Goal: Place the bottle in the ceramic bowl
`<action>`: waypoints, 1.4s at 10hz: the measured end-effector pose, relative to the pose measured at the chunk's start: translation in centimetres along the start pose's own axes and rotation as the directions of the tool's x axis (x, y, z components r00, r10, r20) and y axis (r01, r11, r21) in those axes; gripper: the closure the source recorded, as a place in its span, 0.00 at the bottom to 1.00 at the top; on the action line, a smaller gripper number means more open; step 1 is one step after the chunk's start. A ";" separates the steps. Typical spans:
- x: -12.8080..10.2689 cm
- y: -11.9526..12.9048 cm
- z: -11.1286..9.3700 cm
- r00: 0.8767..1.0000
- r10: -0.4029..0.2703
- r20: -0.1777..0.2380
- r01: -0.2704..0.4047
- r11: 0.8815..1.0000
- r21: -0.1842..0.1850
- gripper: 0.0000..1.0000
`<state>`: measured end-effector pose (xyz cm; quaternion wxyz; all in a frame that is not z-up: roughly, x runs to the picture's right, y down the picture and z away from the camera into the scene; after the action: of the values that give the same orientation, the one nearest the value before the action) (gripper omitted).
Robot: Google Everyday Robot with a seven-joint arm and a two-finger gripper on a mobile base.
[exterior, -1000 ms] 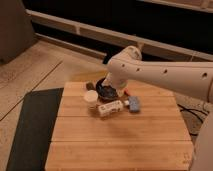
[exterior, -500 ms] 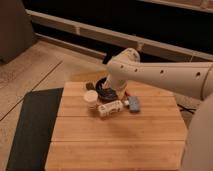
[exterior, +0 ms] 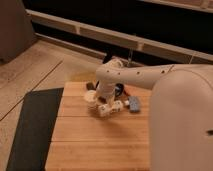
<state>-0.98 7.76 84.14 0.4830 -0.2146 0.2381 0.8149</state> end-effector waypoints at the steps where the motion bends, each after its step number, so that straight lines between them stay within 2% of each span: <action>1: -0.7 -0.4 0.5 1.000 0.014 -0.001 -0.014 1.000 0.014 0.35; 3: -2.2 -1.1 0.0 0.999 0.040 0.021 -0.040 0.999 0.029 0.35; 5: -3.6 -0.5 -2.0 0.997 0.038 0.067 -0.039 0.999 0.016 0.35; 7: -3.7 0.0 -3.0 0.996 0.025 0.091 -0.026 1.000 0.011 0.35; 11: -2.2 -2.0 -2.0 0.996 0.055 0.066 -0.058 0.997 0.046 0.35; 12: -2.0 -3.4 -1.2 0.995 0.079 0.055 -0.084 0.994 0.075 0.35; 14: -1.9 -4.6 -0.3 0.994 0.103 0.047 -0.108 0.989 0.106 0.35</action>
<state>4.00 8.20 84.23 0.4550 -0.1582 0.2829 0.8294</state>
